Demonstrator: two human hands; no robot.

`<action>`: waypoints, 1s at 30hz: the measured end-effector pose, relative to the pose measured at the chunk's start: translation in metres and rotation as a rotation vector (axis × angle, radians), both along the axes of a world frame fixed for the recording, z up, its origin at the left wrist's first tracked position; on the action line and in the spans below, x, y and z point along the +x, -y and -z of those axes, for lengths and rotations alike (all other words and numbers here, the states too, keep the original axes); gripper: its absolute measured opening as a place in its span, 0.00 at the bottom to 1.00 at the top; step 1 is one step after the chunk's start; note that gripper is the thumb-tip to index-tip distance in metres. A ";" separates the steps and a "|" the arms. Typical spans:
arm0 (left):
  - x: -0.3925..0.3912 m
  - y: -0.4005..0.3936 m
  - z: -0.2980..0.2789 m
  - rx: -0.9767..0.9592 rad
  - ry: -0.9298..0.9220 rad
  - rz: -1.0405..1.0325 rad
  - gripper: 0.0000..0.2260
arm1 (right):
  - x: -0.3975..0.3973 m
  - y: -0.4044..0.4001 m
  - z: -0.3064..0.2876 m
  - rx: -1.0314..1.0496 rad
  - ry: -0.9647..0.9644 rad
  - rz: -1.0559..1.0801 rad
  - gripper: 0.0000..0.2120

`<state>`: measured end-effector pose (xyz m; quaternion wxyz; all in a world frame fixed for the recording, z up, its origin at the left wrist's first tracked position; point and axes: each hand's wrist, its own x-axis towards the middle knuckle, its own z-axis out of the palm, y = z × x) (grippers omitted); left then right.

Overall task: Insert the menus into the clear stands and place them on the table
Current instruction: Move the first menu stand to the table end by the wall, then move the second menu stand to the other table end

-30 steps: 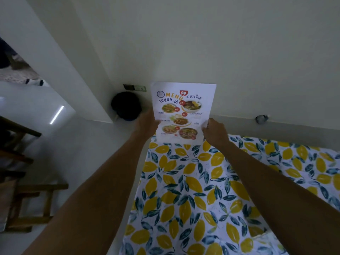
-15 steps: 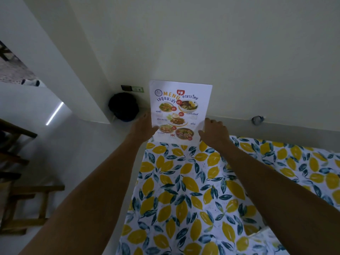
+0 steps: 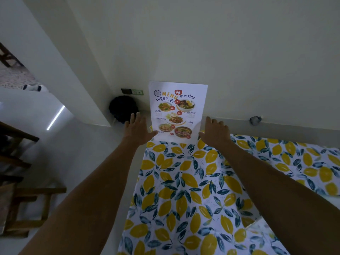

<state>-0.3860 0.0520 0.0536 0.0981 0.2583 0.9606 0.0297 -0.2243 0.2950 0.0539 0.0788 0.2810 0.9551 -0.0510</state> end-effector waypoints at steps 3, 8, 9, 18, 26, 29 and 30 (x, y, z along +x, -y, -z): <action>0.015 0.008 -0.018 -0.002 -0.018 0.033 0.44 | 0.015 0.009 -0.014 -0.011 0.022 0.014 0.38; 0.051 0.022 -0.054 0.040 -0.048 0.084 0.42 | 0.046 0.037 -0.044 0.001 -0.003 0.029 0.40; 0.059 0.025 -0.062 0.053 -0.055 0.097 0.42 | 0.054 0.044 -0.052 -0.006 -0.009 0.029 0.40; 0.149 0.078 -0.114 0.073 -0.149 0.200 0.41 | 0.148 0.123 -0.107 0.054 -0.079 -0.013 0.39; 0.231 0.110 -0.134 0.050 -0.181 0.261 0.41 | 0.227 0.169 -0.125 0.067 -0.062 -0.019 0.41; 0.254 0.102 -0.131 0.009 -0.140 0.282 0.44 | 0.258 0.174 -0.127 0.055 -0.072 0.006 0.40; 0.262 0.096 -0.129 0.009 -0.125 0.291 0.44 | 0.269 0.173 -0.127 0.058 -0.076 0.017 0.40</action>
